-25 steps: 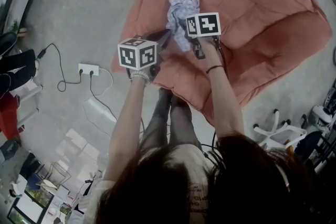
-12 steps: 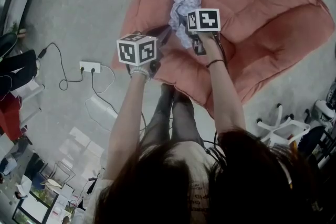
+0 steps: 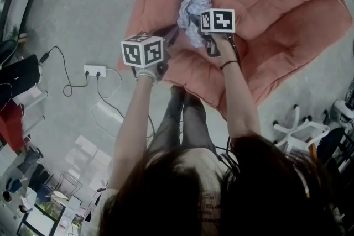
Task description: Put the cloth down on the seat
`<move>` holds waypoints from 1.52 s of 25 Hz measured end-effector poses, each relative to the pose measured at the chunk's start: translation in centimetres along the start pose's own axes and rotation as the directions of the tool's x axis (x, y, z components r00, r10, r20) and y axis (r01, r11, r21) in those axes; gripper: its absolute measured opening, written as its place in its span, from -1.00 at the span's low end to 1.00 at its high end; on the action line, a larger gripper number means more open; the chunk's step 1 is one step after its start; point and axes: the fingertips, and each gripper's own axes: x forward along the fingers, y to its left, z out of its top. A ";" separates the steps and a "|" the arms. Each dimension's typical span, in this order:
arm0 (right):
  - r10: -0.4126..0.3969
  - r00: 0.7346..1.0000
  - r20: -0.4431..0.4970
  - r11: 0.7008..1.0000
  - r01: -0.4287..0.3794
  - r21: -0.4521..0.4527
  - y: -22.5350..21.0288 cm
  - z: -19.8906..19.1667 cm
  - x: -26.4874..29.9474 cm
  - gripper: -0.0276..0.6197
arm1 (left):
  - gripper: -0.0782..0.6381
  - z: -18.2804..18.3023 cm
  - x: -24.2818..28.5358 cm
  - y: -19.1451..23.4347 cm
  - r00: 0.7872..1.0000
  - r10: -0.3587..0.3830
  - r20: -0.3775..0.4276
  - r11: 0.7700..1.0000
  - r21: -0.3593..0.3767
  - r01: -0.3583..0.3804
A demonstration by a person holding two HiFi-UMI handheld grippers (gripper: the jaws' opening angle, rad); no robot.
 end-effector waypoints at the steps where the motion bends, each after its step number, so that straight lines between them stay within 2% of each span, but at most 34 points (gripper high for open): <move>1: 0.001 1.000 0.002 1.000 -0.001 -0.001 0.1 -0.1 -0.1 0.08 | -0.79 0.0 -0.1 0.0 1.000 -0.001 0.001 1.000 -0.001 0.001; 13: 0.066 0.997 0.051 0.997 -0.065 -0.037 3.2 -0.6 -3.4 0.08 | -0.79 0.5 -1.9 -2.2 0.999 -0.022 0.033 1.000 0.008 0.021; 21: 0.137 0.979 0.154 0.991 -0.135 -0.021 6.2 -0.2 -8.3 0.00 | -0.79 1.1 -4.8 -5.0 0.996 -0.038 0.079 0.999 0.028 0.036; 25: 0.157 0.964 0.215 0.988 -0.156 -0.023 7.5 -0.3 -11.6 -0.04 | -0.79 1.7 -6.4 -7.2 0.993 -0.052 0.105 0.998 0.053 0.047; 38: 0.214 0.901 0.377 0.977 -0.203 -0.071 11.3 0.1 -21.3 -0.42 | -0.79 3.6 -10.8 -13.8 0.976 -0.120 0.182 0.981 0.170 0.089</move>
